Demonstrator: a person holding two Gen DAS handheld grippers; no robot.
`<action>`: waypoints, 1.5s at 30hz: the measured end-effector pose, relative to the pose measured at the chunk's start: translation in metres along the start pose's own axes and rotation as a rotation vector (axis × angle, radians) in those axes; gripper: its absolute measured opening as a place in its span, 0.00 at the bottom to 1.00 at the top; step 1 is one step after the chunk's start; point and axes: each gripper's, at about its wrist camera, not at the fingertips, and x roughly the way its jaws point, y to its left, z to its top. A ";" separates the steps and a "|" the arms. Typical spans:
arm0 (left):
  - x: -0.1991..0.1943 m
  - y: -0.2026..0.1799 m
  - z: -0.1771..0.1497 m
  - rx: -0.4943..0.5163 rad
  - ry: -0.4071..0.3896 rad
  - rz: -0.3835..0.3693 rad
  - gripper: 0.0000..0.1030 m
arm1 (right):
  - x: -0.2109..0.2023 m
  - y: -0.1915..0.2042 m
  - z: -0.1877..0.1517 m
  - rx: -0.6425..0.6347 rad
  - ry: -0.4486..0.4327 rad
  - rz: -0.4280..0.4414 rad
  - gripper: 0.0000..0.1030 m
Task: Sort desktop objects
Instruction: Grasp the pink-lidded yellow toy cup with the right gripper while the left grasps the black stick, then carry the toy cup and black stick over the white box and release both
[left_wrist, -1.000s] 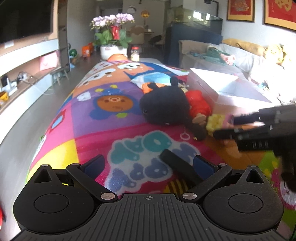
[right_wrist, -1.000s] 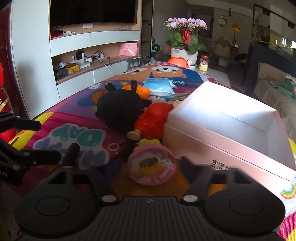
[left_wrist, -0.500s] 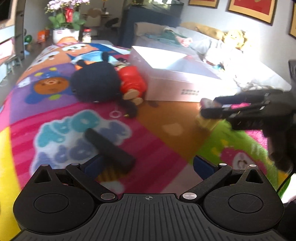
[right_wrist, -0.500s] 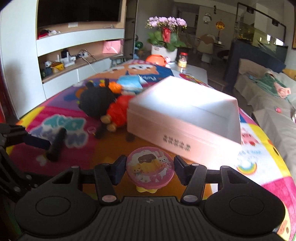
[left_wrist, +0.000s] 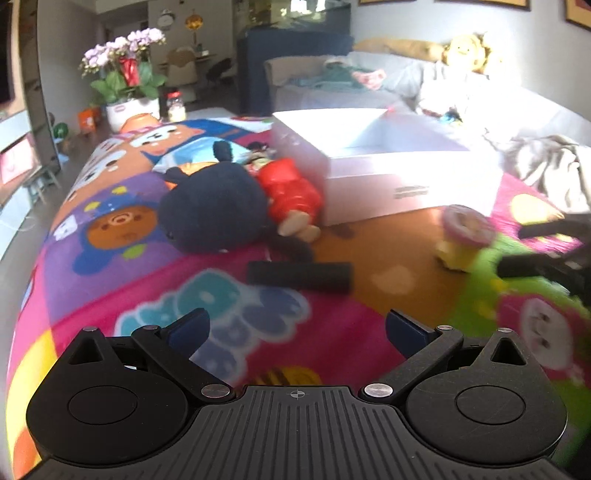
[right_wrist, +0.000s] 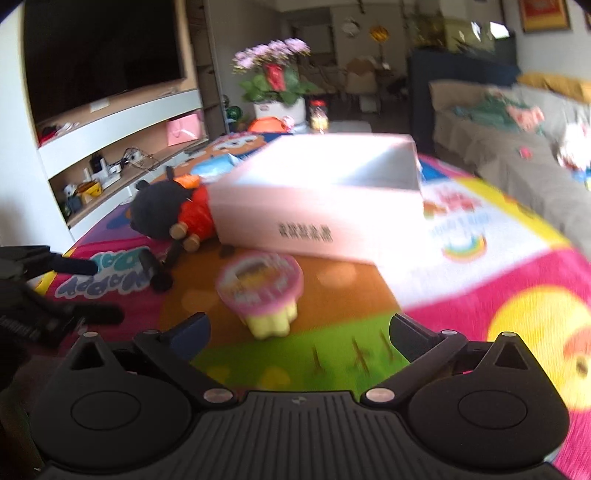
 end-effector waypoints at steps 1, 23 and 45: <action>0.007 0.003 0.005 -0.009 0.005 -0.010 1.00 | 0.001 -0.004 -0.002 0.029 0.007 -0.002 1.00; 0.022 -0.034 0.002 -0.012 0.030 -0.053 1.00 | 0.005 -0.017 -0.005 0.131 0.021 0.012 1.00; -0.020 -0.035 -0.025 -0.078 -0.010 -0.008 0.77 | 0.013 0.037 0.018 -0.159 0.022 -0.055 0.83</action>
